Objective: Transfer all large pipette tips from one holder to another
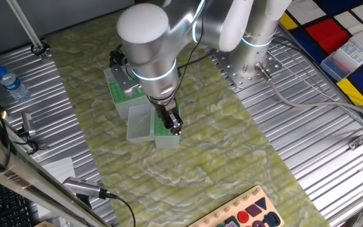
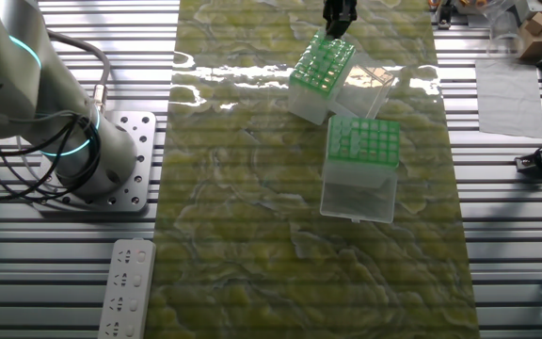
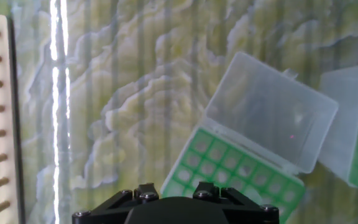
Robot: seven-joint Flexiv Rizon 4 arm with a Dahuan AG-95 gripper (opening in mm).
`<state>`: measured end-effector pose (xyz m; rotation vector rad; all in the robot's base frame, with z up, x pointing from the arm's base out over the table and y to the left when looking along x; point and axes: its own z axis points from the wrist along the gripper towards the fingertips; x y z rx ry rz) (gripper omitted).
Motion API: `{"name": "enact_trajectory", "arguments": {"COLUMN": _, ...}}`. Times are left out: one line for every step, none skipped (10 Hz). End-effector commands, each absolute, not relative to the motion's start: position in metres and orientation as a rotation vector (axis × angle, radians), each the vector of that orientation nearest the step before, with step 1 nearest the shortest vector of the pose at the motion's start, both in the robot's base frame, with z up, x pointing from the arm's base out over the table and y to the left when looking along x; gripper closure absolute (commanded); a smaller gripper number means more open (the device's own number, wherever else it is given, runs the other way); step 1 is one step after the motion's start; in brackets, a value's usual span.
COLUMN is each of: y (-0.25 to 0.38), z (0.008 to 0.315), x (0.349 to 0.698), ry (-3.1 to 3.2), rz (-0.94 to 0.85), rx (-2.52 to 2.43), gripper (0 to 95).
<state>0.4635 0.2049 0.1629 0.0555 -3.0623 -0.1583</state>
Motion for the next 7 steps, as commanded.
{"name": "enact_trajectory", "arguments": {"y": 0.2056, "z": 0.1604, "x": 0.4588, "ry": -3.061, "rz": -0.151, "rx": 0.054, "gripper": 76.0}}
{"name": "enact_trajectory", "arguments": {"y": 0.2062, "z": 0.1591, "x": 0.4577, "ry": -3.065, "rz": -0.148, "rx": 0.056, "gripper": 76.0}}
{"name": "enact_trajectory", "arguments": {"y": 0.2067, "z": 0.1579, "x": 0.4566, "ry": -3.070, "rz": -0.145, "rx": 0.056, "gripper": 76.0}}
{"name": "enact_trajectory", "arguments": {"y": 0.2071, "z": 0.1574, "x": 0.4564, "ry": -3.074, "rz": -0.142, "rx": 0.056, "gripper": 76.0}}
{"name": "enact_trajectory", "arguments": {"y": 0.2073, "z": 0.1571, "x": 0.4565, "ry": -3.076, "rz": -0.141, "rx": 0.056, "gripper": 76.0}}
{"name": "enact_trajectory", "arguments": {"y": 0.2079, "z": 0.1566, "x": 0.4566, "ry": -3.077, "rz": -0.138, "rx": 0.054, "gripper": 76.0}}
{"name": "enact_trajectory", "arguments": {"y": 0.2083, "z": 0.1558, "x": 0.4565, "ry": -3.080, "rz": -0.135, "rx": 0.055, "gripper": 76.0}}
